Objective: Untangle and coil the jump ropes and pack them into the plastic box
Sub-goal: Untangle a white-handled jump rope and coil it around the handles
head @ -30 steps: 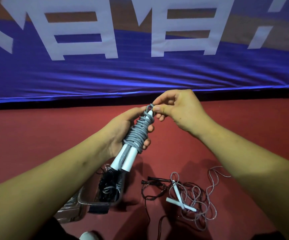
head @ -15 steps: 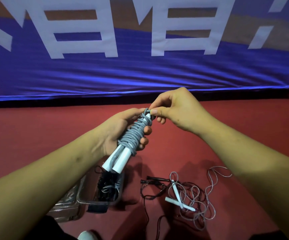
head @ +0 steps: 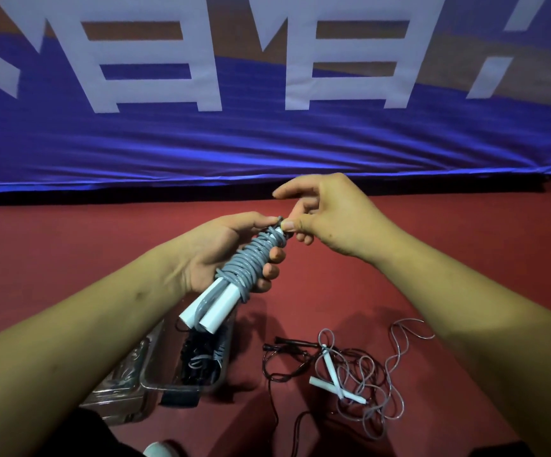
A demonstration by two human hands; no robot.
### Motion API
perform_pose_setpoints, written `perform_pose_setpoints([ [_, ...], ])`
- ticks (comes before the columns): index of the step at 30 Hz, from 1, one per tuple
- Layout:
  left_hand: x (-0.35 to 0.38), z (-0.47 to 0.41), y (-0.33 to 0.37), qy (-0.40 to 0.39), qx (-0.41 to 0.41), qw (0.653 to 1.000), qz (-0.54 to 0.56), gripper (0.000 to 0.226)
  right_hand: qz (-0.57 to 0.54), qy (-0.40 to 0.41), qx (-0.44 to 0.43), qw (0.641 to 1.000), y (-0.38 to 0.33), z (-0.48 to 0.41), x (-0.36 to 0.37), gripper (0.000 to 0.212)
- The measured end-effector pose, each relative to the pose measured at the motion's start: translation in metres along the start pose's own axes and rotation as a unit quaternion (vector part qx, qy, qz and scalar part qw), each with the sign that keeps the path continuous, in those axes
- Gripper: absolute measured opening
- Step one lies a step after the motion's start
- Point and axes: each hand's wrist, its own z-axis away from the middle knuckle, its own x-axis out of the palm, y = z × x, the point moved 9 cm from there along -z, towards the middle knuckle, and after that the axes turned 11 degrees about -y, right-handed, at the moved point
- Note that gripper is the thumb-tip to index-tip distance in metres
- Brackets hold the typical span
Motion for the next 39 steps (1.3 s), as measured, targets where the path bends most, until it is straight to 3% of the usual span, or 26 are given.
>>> perform_pose_setpoints([
  [5, 0.025, 0.008, -0.001, -0.182, 0.032, 0.969, 0.164, 0.027, 0.028, 0.039, -0.008, 0.999, 0.002, 0.001, -0.002, 0.005],
  [10, 0.025, 0.013, 0.008, -0.171, 0.082, 0.958, 0.215, 0.044, -0.008, 0.124, -0.043, 0.991, 0.005, 0.004, 0.002, 0.011],
  [14, 0.023, 0.018, 0.009, -0.165, 0.086, 0.955, 0.231, 0.038, -0.136, 0.079, -0.077, 0.984, 0.005, 0.000, 0.010, 0.010],
  [18, 0.020, 0.018, 0.009, -0.170, 0.087, 0.955, 0.227, 0.040, -0.140, 0.064, -0.083, 0.984, 0.005, -0.001, 0.012, 0.015],
  [26, 0.016, 0.014, 0.008, -0.131, 0.069, 0.970, 0.193, 0.040, -0.124, 0.165, -0.048, 0.977, 0.015, 0.004, 0.013, 0.011],
  [32, 0.002, 0.016, 0.001, -0.083, 0.066, 0.985, 0.133, 0.032, -0.196, 0.020, -0.025, 0.980, 0.020, -0.009, 0.027, 0.021],
  [39, -0.005, 0.017, -0.003, -0.066, 0.061, 0.995, 0.033, 0.040, -0.241, -0.037, 0.029, 0.969, 0.031, -0.010, 0.037, 0.010],
])
